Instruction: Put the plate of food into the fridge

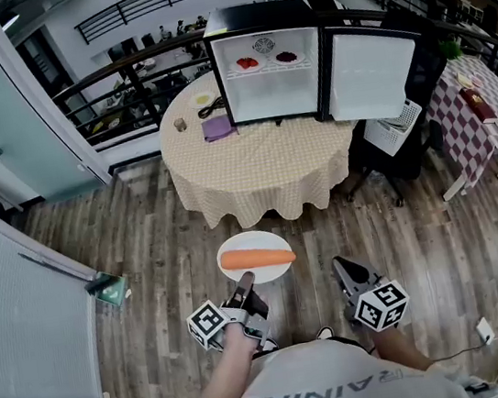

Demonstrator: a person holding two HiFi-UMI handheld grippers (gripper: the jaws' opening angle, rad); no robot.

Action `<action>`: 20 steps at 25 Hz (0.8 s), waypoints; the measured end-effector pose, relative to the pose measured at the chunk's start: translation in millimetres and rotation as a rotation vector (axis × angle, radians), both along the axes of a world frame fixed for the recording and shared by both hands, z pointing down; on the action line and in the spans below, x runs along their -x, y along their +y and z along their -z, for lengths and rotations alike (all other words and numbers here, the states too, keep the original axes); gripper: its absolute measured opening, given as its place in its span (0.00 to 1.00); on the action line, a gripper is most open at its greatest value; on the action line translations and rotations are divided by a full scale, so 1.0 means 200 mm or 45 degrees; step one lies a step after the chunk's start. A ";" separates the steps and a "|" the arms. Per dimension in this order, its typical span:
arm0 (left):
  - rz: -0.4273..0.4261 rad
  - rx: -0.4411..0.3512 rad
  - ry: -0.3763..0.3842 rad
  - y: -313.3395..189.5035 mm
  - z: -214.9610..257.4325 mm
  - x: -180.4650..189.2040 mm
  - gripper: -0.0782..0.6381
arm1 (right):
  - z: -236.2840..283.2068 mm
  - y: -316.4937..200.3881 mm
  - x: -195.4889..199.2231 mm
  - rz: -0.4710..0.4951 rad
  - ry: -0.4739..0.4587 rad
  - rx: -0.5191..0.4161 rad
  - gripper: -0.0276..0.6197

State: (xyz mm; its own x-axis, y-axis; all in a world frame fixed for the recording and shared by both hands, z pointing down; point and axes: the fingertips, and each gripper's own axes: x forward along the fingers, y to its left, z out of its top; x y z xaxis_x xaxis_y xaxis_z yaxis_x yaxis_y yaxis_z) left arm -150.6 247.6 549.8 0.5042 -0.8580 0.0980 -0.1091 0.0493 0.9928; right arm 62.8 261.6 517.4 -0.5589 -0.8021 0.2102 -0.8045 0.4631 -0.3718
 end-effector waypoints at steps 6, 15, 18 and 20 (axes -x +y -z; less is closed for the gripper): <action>0.020 0.002 -0.045 0.02 0.00 -0.06 0.15 | -0.04 -0.02 -0.04 0.049 -0.027 0.017 0.08; 0.120 -0.008 -0.013 0.05 0.03 -0.17 0.15 | -0.14 0.01 -0.07 0.196 -0.054 0.069 0.08; 0.126 -0.002 -0.017 0.05 0.03 -0.22 0.15 | -0.15 0.02 -0.13 0.195 -0.061 0.078 0.08; 0.125 0.005 -0.019 0.05 0.03 -0.25 0.15 | -0.17 0.00 -0.18 0.178 -0.064 0.083 0.08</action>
State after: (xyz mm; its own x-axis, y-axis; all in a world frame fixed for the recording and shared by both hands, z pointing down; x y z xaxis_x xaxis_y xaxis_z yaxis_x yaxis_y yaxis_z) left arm -100.9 257.3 544.7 0.4160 -0.9029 0.1083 -0.1187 0.0642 0.9909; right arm 98.6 262.4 551.2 -0.6753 -0.7014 0.2281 -0.7135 0.5429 -0.4429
